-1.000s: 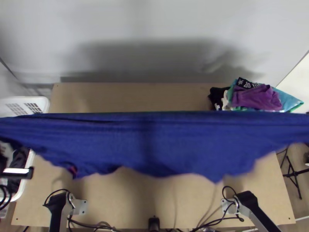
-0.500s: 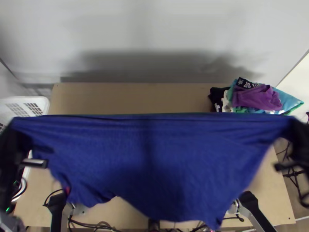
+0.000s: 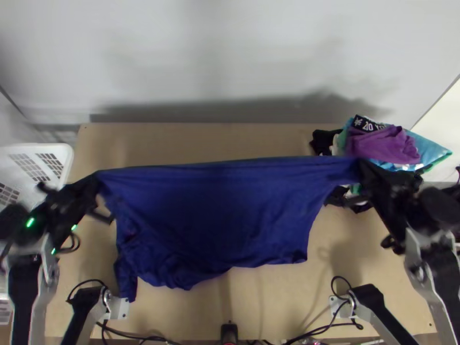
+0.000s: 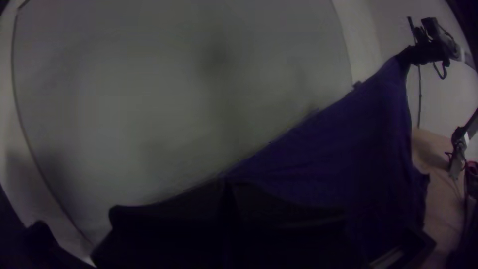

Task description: Fold the t-shirt

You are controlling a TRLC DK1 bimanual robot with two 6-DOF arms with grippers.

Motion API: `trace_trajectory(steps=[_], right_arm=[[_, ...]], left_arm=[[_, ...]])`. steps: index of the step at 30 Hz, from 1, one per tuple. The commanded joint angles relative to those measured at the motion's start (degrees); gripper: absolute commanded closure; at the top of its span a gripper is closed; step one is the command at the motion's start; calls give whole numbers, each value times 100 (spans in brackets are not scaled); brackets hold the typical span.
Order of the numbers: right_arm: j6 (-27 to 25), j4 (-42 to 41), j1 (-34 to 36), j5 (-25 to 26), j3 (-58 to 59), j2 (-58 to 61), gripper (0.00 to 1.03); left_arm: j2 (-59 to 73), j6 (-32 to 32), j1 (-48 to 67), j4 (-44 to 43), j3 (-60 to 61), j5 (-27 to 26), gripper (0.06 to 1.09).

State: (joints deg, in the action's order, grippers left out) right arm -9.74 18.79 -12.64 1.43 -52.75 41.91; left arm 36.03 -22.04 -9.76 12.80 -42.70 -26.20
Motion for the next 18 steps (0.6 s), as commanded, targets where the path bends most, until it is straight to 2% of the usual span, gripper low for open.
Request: trace_trajectory(steps=[1,7,11,18], right_arm=[[-63,-833,104,-11,63,1153,100],[-353,-1132,157,-11,-1009,2708,100],[-353,-1123,210,15,-2169,3693,100],[-213,-1017,254,534,-4296,4466,100]], left_arm=[[2031,-257,545,-577,-406,97,103],[3657,-248,510,-796,-1988,554,103],[4536,-186,510,-436,-3394,809,103],[5344,112,536,-216,-5618,1565,103]])
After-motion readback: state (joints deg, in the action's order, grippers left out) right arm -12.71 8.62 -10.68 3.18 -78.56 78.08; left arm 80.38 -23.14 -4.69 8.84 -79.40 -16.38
